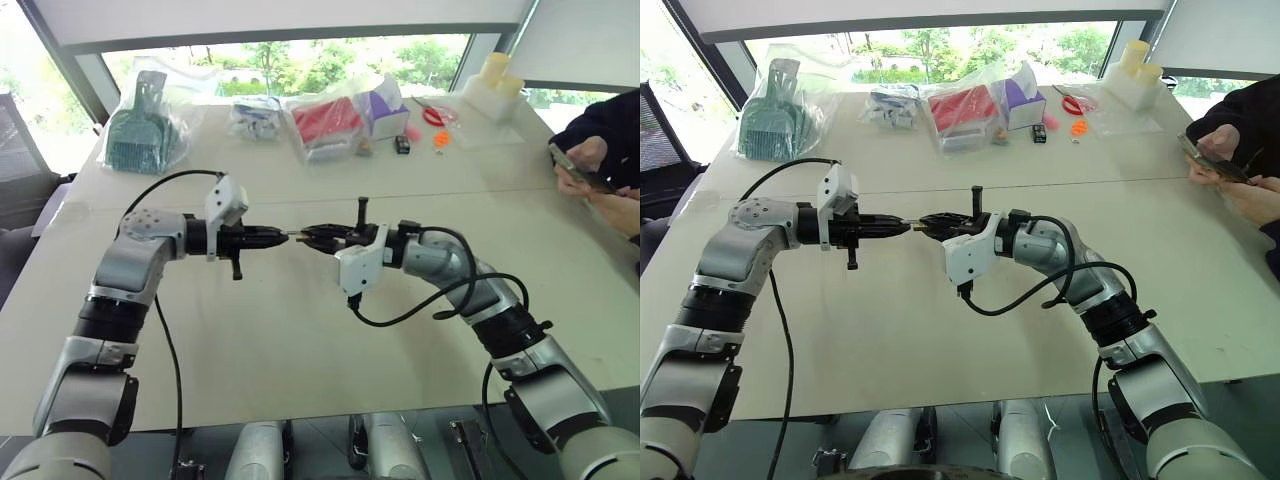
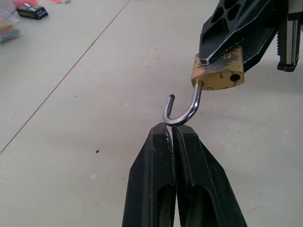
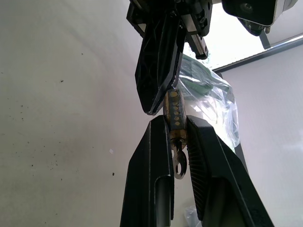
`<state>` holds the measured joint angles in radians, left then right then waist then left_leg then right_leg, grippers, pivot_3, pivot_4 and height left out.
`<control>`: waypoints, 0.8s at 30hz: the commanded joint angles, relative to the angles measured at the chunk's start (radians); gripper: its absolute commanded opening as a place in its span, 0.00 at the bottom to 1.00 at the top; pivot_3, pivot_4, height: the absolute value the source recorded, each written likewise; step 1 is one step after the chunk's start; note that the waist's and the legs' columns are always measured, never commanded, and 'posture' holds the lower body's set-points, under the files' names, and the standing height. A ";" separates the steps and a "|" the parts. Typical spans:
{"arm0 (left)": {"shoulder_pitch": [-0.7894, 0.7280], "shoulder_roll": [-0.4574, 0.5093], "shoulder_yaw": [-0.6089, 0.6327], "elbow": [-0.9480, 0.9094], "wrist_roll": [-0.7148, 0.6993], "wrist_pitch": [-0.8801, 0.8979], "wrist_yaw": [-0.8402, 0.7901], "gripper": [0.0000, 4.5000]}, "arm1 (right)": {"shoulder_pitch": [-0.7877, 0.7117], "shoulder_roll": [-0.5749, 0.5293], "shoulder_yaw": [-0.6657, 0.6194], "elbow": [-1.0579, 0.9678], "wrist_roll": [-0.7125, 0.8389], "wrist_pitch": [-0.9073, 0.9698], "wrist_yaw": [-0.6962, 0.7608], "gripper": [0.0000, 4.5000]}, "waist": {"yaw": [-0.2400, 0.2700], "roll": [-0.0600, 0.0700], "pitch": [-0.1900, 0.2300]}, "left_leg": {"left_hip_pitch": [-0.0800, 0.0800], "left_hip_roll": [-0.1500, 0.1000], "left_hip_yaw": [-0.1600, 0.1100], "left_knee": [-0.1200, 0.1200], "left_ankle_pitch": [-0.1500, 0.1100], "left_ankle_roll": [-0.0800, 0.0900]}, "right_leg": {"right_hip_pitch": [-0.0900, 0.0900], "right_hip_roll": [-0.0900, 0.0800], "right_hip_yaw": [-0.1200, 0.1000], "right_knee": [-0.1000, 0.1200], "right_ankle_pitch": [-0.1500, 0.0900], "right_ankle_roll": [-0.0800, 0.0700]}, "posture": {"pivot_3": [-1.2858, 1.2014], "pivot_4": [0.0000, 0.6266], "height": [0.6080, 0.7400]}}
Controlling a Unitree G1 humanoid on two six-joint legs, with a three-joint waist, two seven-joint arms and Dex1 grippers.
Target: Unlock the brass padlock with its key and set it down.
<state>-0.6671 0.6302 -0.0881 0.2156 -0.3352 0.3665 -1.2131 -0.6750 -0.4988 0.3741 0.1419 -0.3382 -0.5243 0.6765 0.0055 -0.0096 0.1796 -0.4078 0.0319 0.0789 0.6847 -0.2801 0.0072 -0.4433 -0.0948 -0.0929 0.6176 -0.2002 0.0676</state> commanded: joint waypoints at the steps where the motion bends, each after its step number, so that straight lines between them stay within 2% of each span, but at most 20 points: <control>1: 0.012 0.031 0.058 -0.032 -0.013 0.002 0.021 0.02 | 0.007 -0.006 -0.023 0.051 -0.019 -0.020 -0.050 0.00 | 0.000 0.000 0.000 | 0.000 0.000 0.000 0.000 0.000 0.000 | 0.000 0.000 0.000 0.000 0.000 0.000 | 0.52 0.24 1.00; 8: 0.107 0.041 0.096 -0.149 -0.047 0.067 0.071 0.02 | -0.059 -0.012 0.029 0.310 -0.222 -0.061 -0.225 0.00 | -0.002 0.000 0.000 | 0.000 0.000 0.000 0.000 0.000 0.000 | 0.000 0.000 0.000 0.000 0.000 0.000 | 0.52 0.24 1.00; 14: 0.194 0.039 0.096 -0.250 -0.055 0.090 0.120 0.02 | -0.081 0.009 0.069 0.384 -0.235 -0.099 -0.213 0.00 | -0.017 0.000 0.000 | 0.000 0.000 0.000 -0.001 0.000 -0.001 | 0.000 0.000 0.000 0.000 0.000 0.000 | 0.52 0.24 1.00; 18: 0.231 0.034 0.099 -0.297 -0.069 0.097 0.143 0.00 | -0.063 0.003 0.076 0.361 -0.201 -0.103 -0.160 0.43 | -0.019 0.000 0.000 | 0.000 0.000 0.000 -0.001 0.000 -0.001 | 0.000 0.000 0.000 0.000 0.000 0.000 | 0.52 0.24 1.00; 22: 0.245 0.032 0.098 -0.321 -0.077 0.106 0.159 0.00 | -0.026 -0.026 0.070 0.287 -0.142 -0.078 -0.056 0.90 | -0.017 0.000 0.000 | 0.001 0.000 -0.001 -0.001 0.000 -0.001 | 0.000 0.000 0.000 0.000 0.000 0.000 | 0.52 0.24 1.00; 23: 0.245 0.032 0.098 -0.322 -0.078 0.107 0.162 0.00 | -0.019 -0.032 0.065 0.270 -0.123 -0.063 -0.033 0.99 | -0.017 0.000 0.000 | 0.001 0.000 -0.001 -0.001 0.000 -0.001 | 0.000 0.000 0.000 0.000 0.000 0.000 | 0.52 0.24 1.00; 24: 0.244 0.034 0.096 -0.322 -0.077 0.104 0.165 0.00 | -0.012 -0.039 0.057 0.251 -0.098 -0.044 -0.007 0.99 | -0.016 0.000 0.000 | 0.001 0.000 -0.001 -0.001 0.000 -0.001 | 0.001 0.000 0.000 0.000 0.000 0.000 | 0.52 0.24 1.00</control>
<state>-0.4241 0.6620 -0.0156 -0.0691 -0.3995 0.4748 -1.0565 -0.7046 -0.5269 0.4444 0.4301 -0.4752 -0.5863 0.6246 -0.0110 -0.0094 0.1796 -0.4069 0.0323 0.0782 0.6839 -0.2797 0.0065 -0.4425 -0.0953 -0.0926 0.6177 -0.2002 0.0675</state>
